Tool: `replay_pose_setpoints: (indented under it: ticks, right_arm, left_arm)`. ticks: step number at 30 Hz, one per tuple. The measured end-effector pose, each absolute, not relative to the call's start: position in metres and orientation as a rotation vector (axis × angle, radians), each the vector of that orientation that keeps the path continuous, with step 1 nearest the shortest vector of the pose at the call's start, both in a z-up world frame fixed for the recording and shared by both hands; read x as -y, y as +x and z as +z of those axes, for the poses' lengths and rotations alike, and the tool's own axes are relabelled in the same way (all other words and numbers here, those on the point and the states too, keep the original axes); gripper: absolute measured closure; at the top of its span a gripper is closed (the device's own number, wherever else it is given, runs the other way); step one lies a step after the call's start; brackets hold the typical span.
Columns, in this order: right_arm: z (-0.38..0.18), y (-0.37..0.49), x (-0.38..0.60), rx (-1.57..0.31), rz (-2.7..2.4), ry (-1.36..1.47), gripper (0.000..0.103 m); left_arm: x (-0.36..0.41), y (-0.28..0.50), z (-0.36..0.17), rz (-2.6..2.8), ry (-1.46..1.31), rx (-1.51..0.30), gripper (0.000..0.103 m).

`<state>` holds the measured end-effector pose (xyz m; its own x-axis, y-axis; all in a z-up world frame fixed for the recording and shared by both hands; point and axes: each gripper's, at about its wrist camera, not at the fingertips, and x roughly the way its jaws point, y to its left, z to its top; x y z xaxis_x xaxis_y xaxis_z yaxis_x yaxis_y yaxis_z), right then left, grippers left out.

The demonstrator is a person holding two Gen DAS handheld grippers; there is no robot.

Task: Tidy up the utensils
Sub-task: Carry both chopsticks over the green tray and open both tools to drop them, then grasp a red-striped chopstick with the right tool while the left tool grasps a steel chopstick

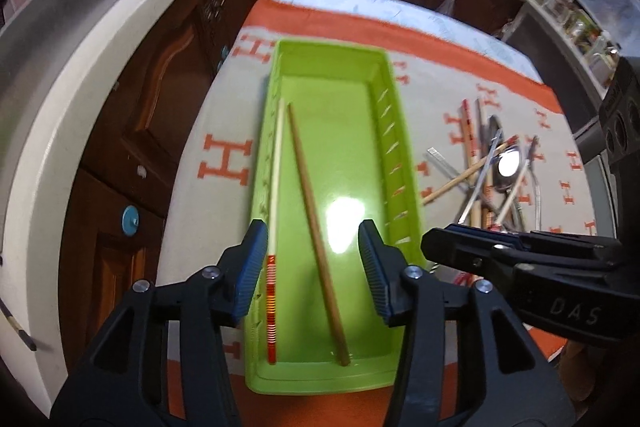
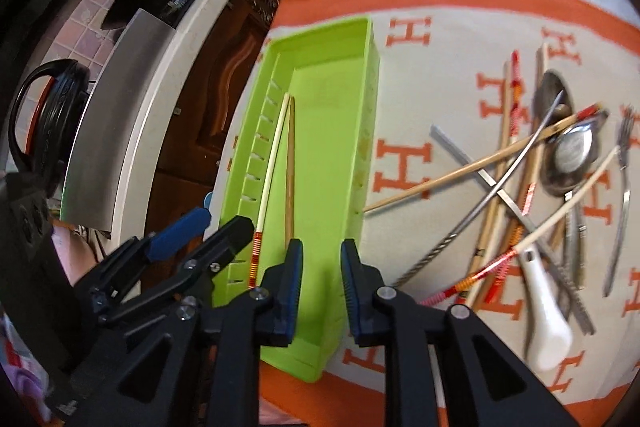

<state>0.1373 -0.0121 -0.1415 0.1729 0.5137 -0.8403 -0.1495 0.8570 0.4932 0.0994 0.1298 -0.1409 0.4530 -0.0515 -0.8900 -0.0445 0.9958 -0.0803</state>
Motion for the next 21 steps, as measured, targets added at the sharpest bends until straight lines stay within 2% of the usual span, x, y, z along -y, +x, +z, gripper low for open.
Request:
replay_pose_setpoints:
  ticks: [9,17,21]
  right_arm:
    - [-0.104,0.122,0.061,-1.212,0.437,0.323,0.084]
    - [-0.06,0.113,0.12,-1.148,0.371,0.382,0.084]
    - [-0.037,0.109,0.139,-1.109,0.358,0.398,0.067]
  left_arm:
    - [-0.098,0.087,-0.09,-0.165,-0.113,-0.968,0.059]
    - [-0.063,0.099,-0.06,-0.248,-0.065,-1.018,0.059]
    - [-0.041,0.101,-0.046,-0.274,0.001,-1.003,0.059]
